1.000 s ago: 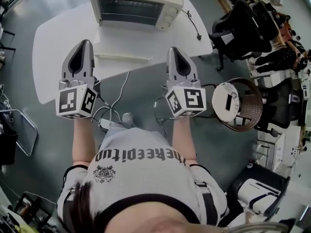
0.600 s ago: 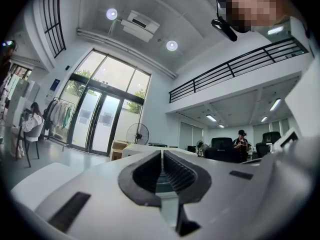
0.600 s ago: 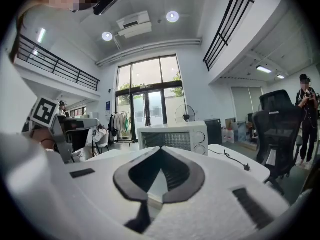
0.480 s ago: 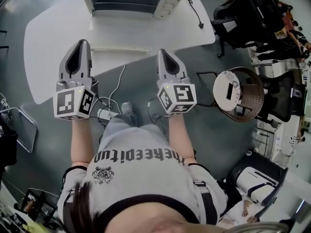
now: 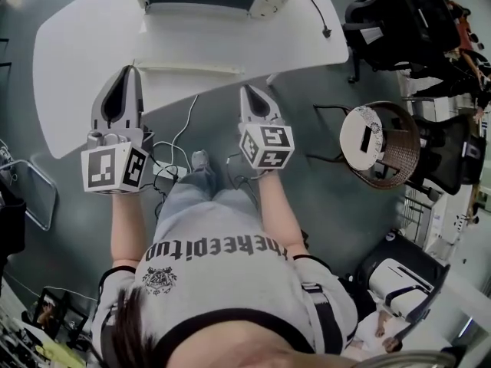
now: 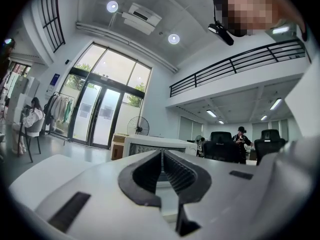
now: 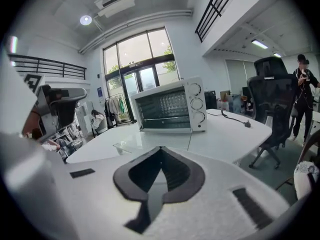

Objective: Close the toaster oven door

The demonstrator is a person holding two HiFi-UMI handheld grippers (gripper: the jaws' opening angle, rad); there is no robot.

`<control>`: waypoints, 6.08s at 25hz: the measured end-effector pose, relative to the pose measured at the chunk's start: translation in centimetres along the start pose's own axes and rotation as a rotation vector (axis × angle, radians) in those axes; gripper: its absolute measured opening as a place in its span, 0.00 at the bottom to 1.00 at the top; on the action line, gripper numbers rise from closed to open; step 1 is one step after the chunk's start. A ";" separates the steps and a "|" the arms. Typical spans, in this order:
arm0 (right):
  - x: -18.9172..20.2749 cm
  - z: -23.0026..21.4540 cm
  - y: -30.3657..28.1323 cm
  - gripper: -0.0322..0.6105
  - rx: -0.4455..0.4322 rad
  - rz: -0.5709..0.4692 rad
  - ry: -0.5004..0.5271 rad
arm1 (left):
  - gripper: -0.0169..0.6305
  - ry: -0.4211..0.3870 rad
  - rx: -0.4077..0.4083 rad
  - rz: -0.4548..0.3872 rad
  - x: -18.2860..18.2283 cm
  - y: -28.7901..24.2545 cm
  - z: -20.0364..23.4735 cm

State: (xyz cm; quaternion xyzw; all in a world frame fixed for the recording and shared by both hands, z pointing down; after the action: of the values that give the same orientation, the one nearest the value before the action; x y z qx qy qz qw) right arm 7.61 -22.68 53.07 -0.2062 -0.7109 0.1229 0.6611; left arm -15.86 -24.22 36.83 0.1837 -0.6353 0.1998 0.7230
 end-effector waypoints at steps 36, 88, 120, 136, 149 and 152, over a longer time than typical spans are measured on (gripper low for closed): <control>5.7 -0.6 -10.5 0.16 0.153 0.156 0.000 | 0.05 -0.019 -0.136 0.070 1.5 3.5 3.7; -17.8 -1.5 -13.4 0.14 0.161 -0.177 0.031 | 0.05 -0.026 -0.168 -0.162 -4.7 -0.9 6.3; -21.4 -2.3 -16.5 0.13 0.177 -0.214 0.047 | 0.05 -0.050 -0.241 -0.182 -6.1 -1.6 7.6; -20.5 -1.7 -12.9 0.06 0.085 -0.239 0.078 | 0.05 -0.079 -0.224 -0.196 -7.1 -1.6 6.5; -21.3 0.0 -5.0 0.06 0.038 -0.371 0.148 | 0.05 -0.090 -0.184 -0.202 -7.7 -0.4 4.6; -21.6 0.5 -3.0 0.06 0.028 -0.406 0.154 | 0.05 -0.094 -0.180 -0.203 -7.9 0.3 4.3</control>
State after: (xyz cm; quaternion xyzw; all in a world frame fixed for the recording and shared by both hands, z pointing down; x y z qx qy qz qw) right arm 7.62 -35.10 35.13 -0.0584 -0.6833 -0.0194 0.7275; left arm -20.55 -26.61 29.58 0.1906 -0.6618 0.0589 0.7227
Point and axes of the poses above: the fingertips, and each gripper's own axes: y backward along the fingers, z to its left, x out of its underside, the point moved 2 cm from there along y, backward along the fingers, and after that the axes turned 13 degrees about x, right-handed, at the moved point
